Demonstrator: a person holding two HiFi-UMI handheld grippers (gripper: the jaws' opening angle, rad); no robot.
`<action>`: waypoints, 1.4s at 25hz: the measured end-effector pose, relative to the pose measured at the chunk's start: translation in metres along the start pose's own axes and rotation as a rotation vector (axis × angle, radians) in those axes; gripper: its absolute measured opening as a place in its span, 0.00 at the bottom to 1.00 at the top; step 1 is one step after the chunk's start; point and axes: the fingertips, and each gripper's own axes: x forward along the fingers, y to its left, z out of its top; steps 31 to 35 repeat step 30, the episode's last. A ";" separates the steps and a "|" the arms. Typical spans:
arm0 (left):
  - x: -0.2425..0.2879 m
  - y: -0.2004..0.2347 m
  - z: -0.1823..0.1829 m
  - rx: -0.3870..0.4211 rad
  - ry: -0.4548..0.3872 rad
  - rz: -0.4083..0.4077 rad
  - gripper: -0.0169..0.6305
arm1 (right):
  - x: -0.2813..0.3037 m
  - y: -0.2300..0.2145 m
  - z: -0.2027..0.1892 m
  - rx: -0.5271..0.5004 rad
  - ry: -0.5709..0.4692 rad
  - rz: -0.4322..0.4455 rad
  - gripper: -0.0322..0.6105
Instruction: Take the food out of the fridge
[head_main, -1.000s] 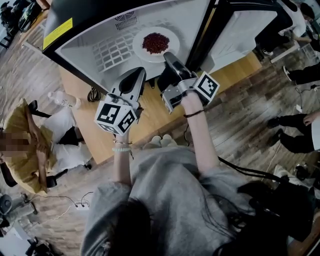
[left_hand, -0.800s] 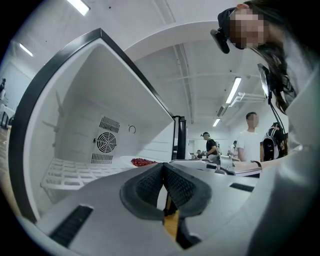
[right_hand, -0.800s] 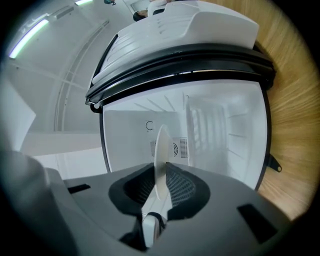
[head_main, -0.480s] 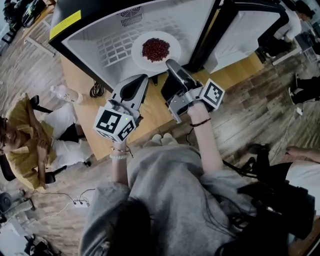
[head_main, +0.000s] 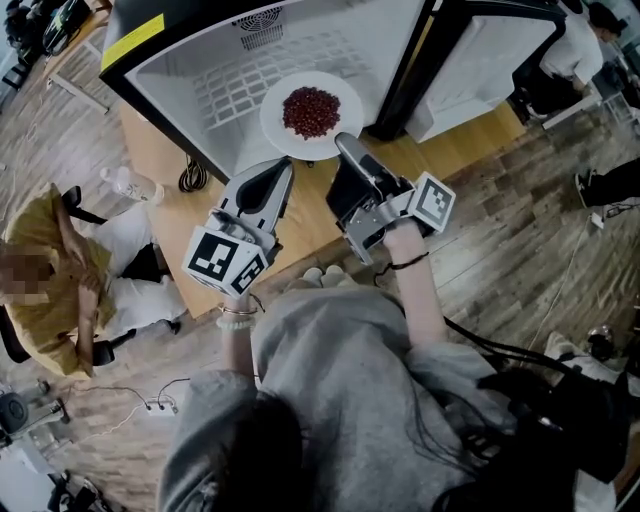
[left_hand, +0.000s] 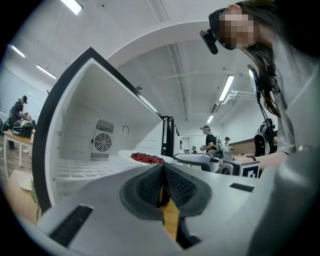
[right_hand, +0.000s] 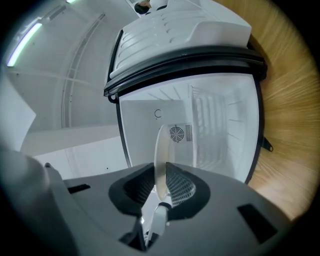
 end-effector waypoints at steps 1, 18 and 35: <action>-0.001 -0.001 0.000 0.002 -0.001 -0.001 0.04 | -0.003 0.000 -0.001 -0.002 0.001 0.000 0.15; -0.003 -0.005 0.008 0.022 -0.003 -0.005 0.04 | -0.010 0.011 -0.004 -0.004 0.012 0.014 0.15; -0.014 -0.003 0.010 0.025 -0.006 0.036 0.04 | -0.018 0.011 -0.004 -0.002 0.014 0.019 0.15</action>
